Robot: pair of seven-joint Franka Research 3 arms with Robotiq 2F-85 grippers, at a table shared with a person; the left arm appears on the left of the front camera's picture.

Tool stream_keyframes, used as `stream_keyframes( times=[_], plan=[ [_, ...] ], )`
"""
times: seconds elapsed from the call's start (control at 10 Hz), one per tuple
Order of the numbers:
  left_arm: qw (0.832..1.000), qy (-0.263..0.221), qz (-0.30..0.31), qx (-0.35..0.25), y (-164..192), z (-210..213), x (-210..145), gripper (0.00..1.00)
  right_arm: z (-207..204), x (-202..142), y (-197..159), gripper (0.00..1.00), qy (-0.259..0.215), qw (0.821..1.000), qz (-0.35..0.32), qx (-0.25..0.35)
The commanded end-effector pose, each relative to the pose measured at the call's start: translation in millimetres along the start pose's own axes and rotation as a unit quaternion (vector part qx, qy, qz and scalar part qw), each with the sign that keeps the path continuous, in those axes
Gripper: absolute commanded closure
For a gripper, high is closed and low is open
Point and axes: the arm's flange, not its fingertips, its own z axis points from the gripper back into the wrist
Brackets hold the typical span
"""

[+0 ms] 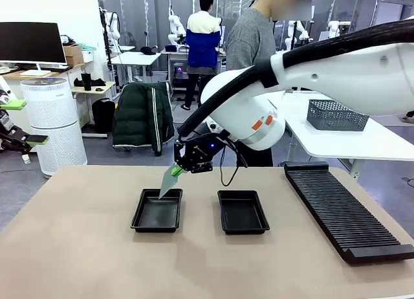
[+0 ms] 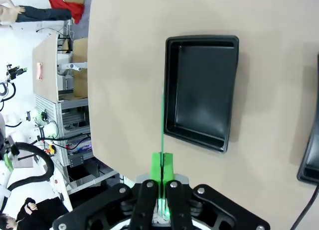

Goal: Inspect and transfer BCBs to ESD trays.
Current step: Pick up the Blank PCB from the PCB Rack and place it in the left ESD tray.

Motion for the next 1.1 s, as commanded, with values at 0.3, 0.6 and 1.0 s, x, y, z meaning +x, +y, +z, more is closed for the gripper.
stream_keyframes(
  times=[0.3,0.6,1.0],
  plan=[
    [1.0,-0.001,-0.001,0.0,-1.5,0.7,-0.3,0.0,-54.6,34.1,1.9,0.98,0.018,1.0,-0.015,0.003],
    [1.0,-0.001,-0.001,0.0,-1.5,0.7,-0.3,0.0,-86.4,39.6,-5.0,0.98,0.032,0.999,-0.014,0.005],
    [1.0,-0.001,-0.001,0.0,-1.5,0.7,-0.3,0.0,-112.0,37.4,-14.4,0.98,0.039,0.999,-0.02,0.003]
  ],
)
